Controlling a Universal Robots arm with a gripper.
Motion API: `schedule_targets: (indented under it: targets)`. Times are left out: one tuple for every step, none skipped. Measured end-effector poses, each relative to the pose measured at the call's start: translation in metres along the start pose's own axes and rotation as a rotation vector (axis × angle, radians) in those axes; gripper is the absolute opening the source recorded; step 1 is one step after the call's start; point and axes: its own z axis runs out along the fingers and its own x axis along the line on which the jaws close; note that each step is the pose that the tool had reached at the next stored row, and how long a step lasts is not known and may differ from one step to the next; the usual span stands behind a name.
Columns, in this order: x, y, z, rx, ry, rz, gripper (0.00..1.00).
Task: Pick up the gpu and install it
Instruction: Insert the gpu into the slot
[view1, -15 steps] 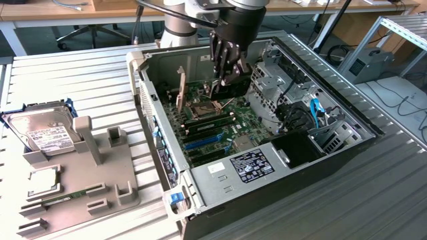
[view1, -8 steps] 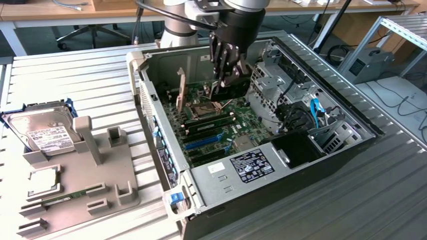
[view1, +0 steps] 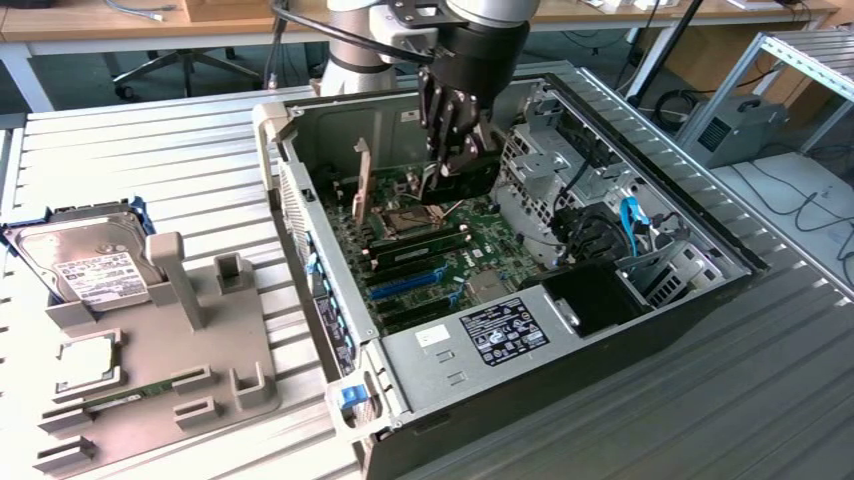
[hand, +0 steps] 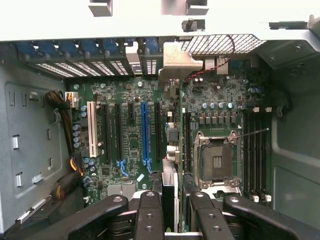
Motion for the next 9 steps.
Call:
schedule_targets:
  targets:
    - [0.0000,0.0000,0.0004,0.0001,0.0000,0.000,0.26]
    - [0.0000,0.0000,0.0007,0.0000,0.0000,0.000,0.26]
    - [0.0000,0.0000,0.0011,0.0000,0.0000,0.000,0.26]
    - [0.0000,0.0000,0.0015,0.0000,0.0000,0.000,0.26]
    - [0.0000,0.0000,0.0019,0.0000,0.0000,0.000,0.26]
    - [0.0000,-0.0001,0.0023,0.0000,0.0000,0.000,0.26]
    - [0.0000,-0.0001,0.0027,0.0000,-0.0001,0.000,0.26]
    - [0.0001,-0.0001,0.0030,0.0000,0.0000,0.000,0.26]
    - [0.0001,-0.0001,0.0034,0.0000,0.0000,0.000,0.26]
